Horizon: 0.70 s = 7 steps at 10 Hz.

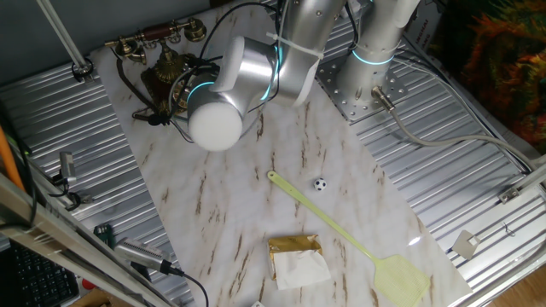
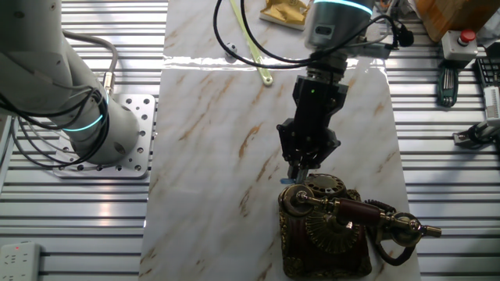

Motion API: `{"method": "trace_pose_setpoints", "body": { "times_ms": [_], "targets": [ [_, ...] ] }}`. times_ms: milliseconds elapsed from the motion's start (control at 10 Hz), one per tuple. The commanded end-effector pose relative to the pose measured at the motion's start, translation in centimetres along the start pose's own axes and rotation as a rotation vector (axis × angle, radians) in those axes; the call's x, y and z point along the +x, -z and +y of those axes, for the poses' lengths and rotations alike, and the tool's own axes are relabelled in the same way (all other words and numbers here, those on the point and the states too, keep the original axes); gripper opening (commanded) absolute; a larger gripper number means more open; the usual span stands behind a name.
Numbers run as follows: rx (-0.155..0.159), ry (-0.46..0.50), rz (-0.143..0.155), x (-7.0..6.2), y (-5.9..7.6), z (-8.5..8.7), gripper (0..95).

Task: Dial a number on an old rotary phone

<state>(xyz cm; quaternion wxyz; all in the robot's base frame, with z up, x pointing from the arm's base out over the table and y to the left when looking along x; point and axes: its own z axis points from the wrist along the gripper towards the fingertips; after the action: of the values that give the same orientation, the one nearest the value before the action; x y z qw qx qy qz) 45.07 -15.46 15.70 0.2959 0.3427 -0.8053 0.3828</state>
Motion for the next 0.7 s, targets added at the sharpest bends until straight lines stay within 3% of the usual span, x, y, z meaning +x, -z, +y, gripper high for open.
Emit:
{"method": "trace_pose_setpoints", "body": {
  "times_ms": [100, 700],
  "targets": [
    [0.004, 0.001, 0.000, -0.03, -0.03, -0.03, 0.0],
    [0.014, 0.010, -0.006, 0.22, -0.21, -0.25, 0.0]
  ]
}}
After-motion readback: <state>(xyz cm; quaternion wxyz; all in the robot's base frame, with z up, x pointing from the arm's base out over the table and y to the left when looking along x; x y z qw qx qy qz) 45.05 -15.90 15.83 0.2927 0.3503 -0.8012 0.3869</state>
